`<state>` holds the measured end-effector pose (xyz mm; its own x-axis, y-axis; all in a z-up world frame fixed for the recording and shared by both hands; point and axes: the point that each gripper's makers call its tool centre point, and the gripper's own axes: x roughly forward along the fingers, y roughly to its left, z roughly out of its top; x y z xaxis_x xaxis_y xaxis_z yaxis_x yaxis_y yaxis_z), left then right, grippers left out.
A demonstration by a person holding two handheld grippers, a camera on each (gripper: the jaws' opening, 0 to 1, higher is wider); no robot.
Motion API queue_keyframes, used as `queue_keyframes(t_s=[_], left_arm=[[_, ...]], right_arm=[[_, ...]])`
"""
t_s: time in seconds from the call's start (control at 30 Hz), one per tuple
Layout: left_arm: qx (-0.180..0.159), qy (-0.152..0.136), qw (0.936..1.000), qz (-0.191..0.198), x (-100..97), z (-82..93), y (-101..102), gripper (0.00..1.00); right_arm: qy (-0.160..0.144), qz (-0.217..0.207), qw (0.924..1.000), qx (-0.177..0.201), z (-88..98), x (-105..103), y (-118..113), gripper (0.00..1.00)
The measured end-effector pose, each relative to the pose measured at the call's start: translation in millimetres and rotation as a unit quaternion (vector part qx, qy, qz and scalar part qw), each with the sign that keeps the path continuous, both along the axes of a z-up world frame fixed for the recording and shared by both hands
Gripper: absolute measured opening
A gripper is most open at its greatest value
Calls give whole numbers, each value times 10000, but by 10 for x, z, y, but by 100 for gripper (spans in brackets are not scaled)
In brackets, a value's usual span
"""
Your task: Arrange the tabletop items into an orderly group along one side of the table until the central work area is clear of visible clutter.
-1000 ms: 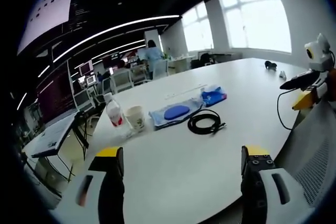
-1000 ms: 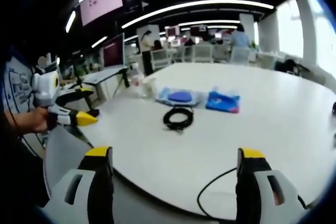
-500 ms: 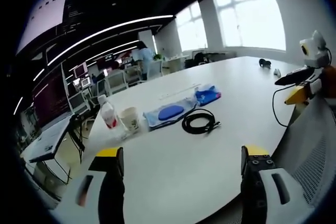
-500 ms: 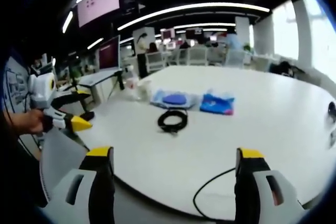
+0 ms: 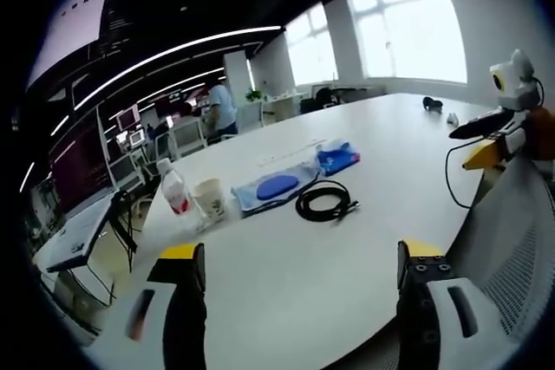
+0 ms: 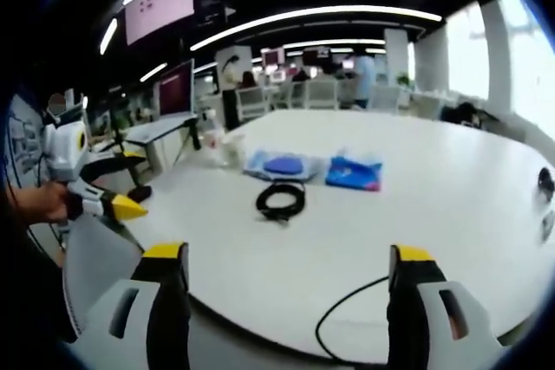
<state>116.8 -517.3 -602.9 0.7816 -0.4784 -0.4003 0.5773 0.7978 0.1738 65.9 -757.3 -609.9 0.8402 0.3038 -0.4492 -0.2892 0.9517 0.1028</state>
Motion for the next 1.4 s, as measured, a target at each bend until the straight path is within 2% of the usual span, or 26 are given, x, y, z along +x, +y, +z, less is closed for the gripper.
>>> queue_keyframes(t_s=[0.2,0.63,1.13,1.4], left_arm=[[-79,-61,9999,82,10,38,37,90],[-135,-66,9999,30,0,42,24,90],[-134,-5,9999,-4,0,22,3,90],[-66,4,9999,76,15,8,30,92]], right_arm=[[137,144,9998,-76,-48,-17,46,93],[258,72,9996,-71,-82,-22,27,94],[255,-40,9997,-13,-79,-17,-22,93],[226,113,9997,-69,-78,-23,26,94]])
